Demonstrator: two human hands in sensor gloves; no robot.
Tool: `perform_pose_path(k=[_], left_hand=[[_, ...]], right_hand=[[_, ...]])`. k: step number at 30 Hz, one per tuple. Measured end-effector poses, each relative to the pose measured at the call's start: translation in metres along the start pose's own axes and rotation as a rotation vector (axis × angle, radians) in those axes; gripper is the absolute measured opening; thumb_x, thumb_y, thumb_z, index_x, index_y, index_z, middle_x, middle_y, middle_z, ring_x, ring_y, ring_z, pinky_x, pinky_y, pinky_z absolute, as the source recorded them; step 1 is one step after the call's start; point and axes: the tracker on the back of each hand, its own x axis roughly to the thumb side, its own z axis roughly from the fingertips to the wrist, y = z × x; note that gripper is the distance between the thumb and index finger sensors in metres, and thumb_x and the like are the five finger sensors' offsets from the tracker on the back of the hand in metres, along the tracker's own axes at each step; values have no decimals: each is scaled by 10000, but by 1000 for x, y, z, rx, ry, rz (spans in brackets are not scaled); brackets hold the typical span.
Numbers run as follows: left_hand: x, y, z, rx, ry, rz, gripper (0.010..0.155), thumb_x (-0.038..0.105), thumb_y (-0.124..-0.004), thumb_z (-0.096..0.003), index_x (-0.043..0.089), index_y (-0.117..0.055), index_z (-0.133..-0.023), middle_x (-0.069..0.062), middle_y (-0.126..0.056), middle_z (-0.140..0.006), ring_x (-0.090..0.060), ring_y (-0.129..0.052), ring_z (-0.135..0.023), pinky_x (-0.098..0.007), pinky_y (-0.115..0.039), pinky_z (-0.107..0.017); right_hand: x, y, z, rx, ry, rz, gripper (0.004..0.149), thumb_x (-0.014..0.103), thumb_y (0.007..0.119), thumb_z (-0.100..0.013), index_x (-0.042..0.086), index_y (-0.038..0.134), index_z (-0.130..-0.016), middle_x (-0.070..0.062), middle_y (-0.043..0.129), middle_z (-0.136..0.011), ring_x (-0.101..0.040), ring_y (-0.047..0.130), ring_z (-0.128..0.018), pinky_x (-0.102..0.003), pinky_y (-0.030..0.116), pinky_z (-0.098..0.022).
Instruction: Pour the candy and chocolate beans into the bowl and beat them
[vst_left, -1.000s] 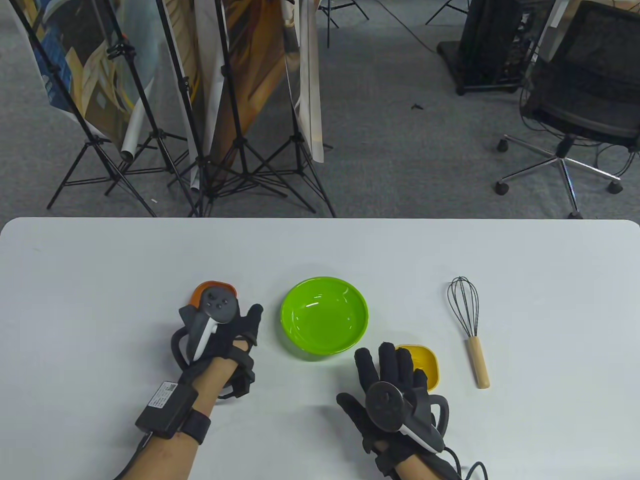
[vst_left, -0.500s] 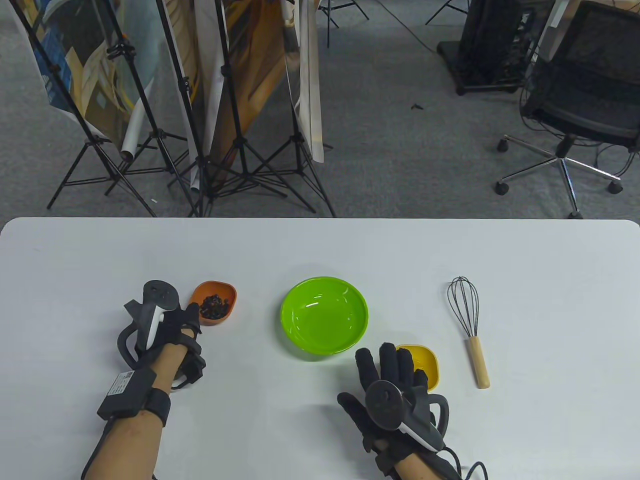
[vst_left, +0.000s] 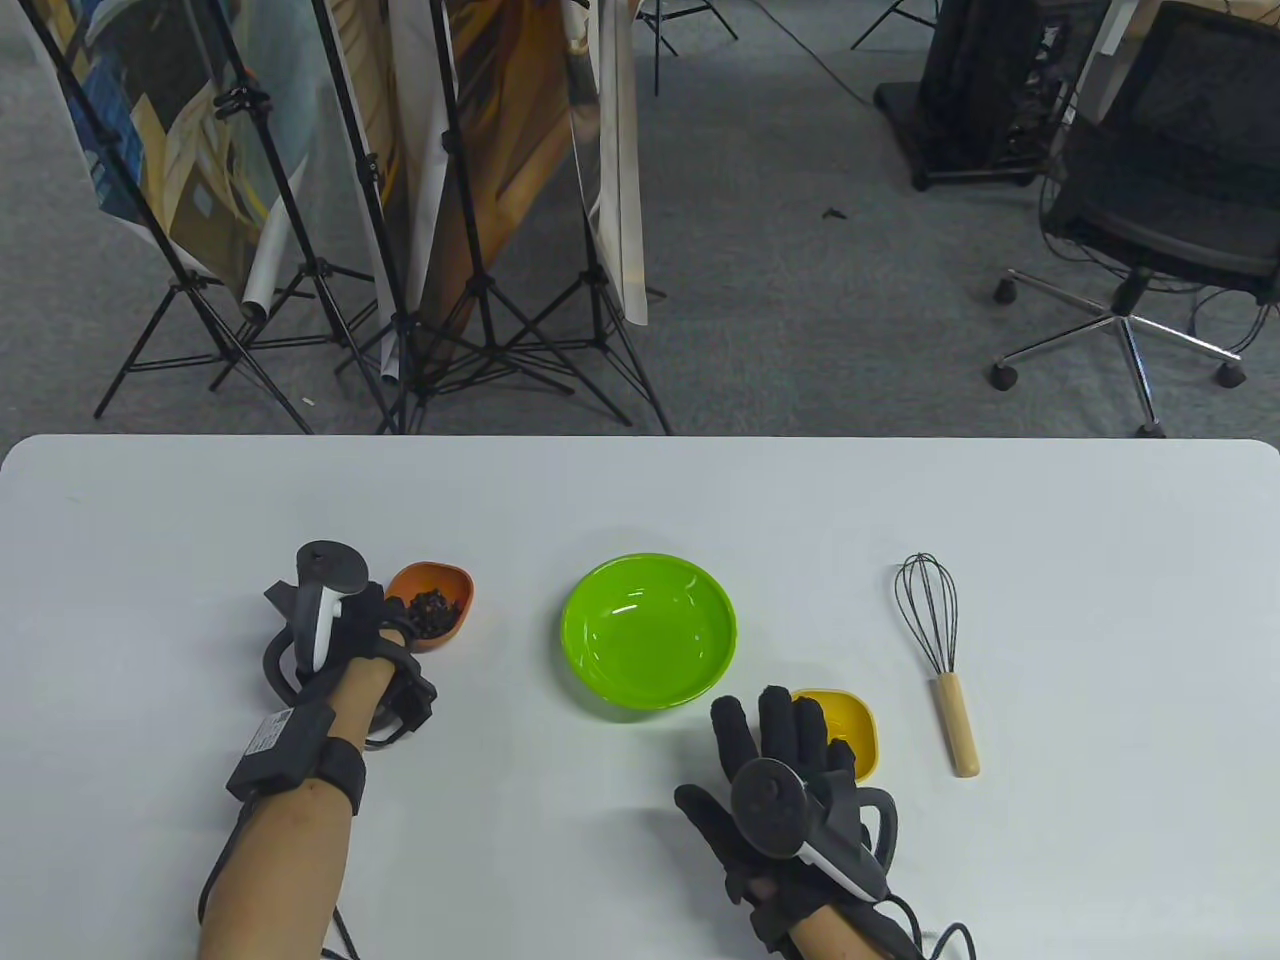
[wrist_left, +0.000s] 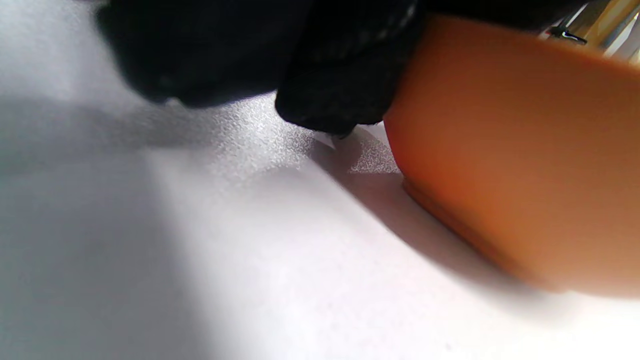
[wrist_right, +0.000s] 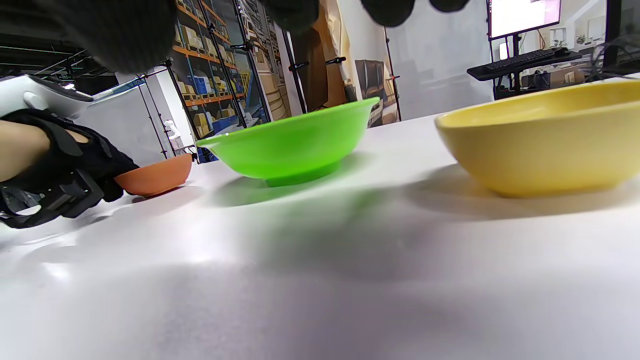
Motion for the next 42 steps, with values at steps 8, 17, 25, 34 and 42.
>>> perform_pose_path(k=[8, 17, 25, 34, 42], left_hand=[[21, 15, 13, 80, -54, -65, 448, 410, -872, -396, 167, -898, -771, 0, -987, -230, -132, -958, -32, -297, -850, 20], [83, 33, 65, 83, -217, -29, 452, 387, -898, -382, 150, -900, -767, -18, -983, -221, -157, -971, -33, -311, -859, 20], [136, 17, 101, 96, -331, -152, 458, 376, -877, -397, 125, -855, -779, -15, -1006, -265, -182, -1009, -74, -320, -880, -3], [161, -17, 112, 70, -385, -231, 469, 372, -877, -396, 128, -810, -790, -19, -1057, -366, -198, -1044, -116, -311, -896, -24], [163, -29, 116, 81, -399, -236, 485, 364, -903, -379, 159, -772, -798, -14, -1067, -441, -197, -1045, -136, -299, -900, -36]], right_hand=[[2, -1, 1, 0, -8, 0, 842, 642, 677, -479, 223, 347, -1130, -307, 273, -1128, -592, 271, -994, -815, 365, -599], [2, -1, 2, -8, -14, 0, 841, 642, 678, -478, 224, 349, -1130, -308, 272, -1128, -591, 271, -995, -815, 366, -599], [0, -4, 3, -30, -9, -17, 840, 640, 680, -478, 223, 351, -1130, -306, 273, -1129, -592, 272, -994, -814, 367, -601], [1, -10, 6, -62, -10, 22, 840, 639, 681, -480, 223, 352, -1130, -307, 274, -1129, -592, 273, -995, -815, 370, -601], [0, -9, 4, -48, -5, 18, 839, 640, 680, -480, 224, 351, -1130, -310, 274, -1128, -593, 272, -994, -814, 373, -600]])
